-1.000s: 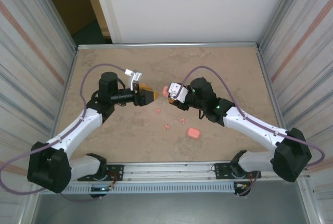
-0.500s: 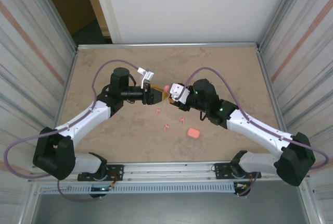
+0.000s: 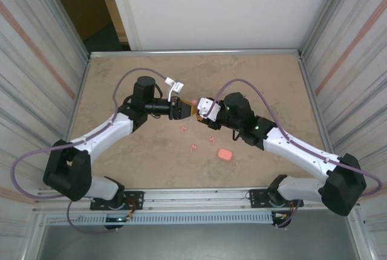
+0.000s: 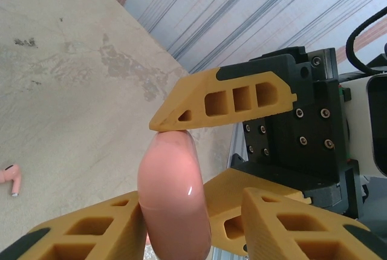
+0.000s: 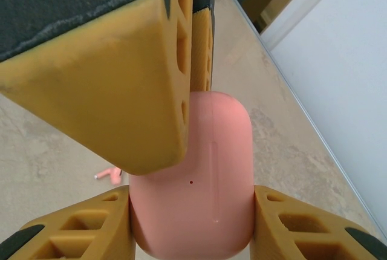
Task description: Insert the wireless bluetooth earbuds into the charging case
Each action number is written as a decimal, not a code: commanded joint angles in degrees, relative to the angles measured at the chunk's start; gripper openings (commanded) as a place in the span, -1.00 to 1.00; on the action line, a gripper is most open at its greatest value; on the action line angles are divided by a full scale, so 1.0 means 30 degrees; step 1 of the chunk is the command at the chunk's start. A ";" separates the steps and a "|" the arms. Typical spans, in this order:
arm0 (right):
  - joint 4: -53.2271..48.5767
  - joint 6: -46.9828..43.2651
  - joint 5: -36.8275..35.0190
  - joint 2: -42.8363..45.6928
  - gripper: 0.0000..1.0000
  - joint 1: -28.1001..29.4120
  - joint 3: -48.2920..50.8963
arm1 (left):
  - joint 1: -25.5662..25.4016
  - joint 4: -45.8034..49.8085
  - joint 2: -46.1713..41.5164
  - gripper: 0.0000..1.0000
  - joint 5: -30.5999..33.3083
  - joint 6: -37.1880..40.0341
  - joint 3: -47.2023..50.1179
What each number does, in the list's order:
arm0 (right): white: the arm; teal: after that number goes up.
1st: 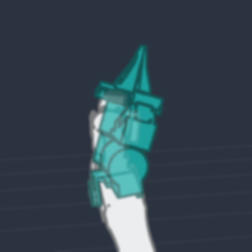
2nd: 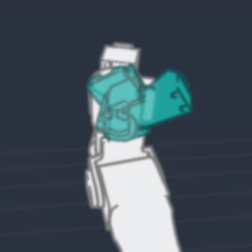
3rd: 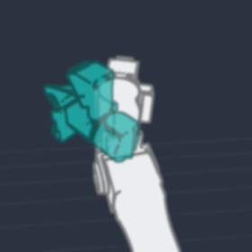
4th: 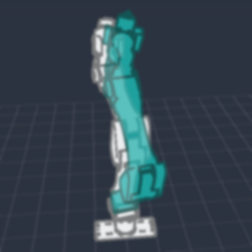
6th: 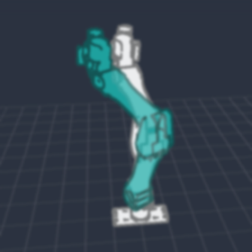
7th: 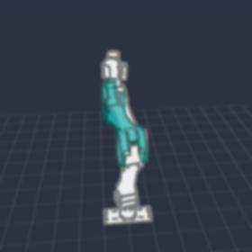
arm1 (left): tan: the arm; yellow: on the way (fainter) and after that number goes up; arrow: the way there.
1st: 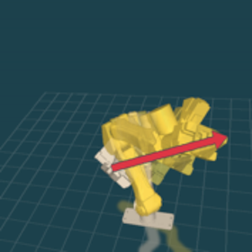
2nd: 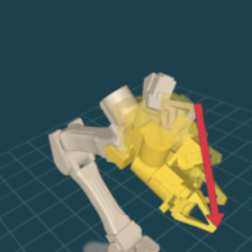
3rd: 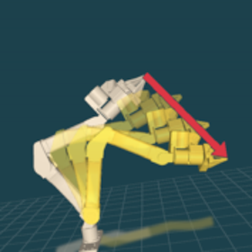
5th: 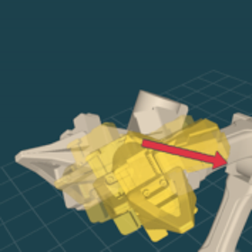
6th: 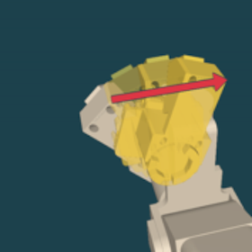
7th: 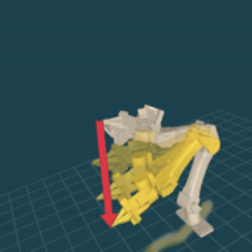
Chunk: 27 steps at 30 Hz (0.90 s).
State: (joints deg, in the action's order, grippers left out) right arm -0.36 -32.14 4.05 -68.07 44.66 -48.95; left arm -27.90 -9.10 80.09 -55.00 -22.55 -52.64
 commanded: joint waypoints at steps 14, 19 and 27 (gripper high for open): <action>0.0704 0.0049 -0.0444 0.0407 -0.24 0.0119 0.0170 | -0.0163 -0.0144 0.0591 -0.33 -0.0867 0.0162 -0.0646; 0.0684 0.0137 -0.0312 0.0375 -0.24 0.0085 0.0121 | -0.0174 -0.0159 0.0641 -0.51 -0.0922 0.0191 -0.0667; 0.0289 0.0616 0.0017 0.0464 -0.17 -0.0084 0.0097 | -0.0180 -0.0385 0.0578 -0.76 -0.0799 0.0162 -0.0499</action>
State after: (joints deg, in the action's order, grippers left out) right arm 0.01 -32.08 2.85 -68.10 44.64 -48.93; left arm -27.94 -9.04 81.87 -55.70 -22.96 -53.06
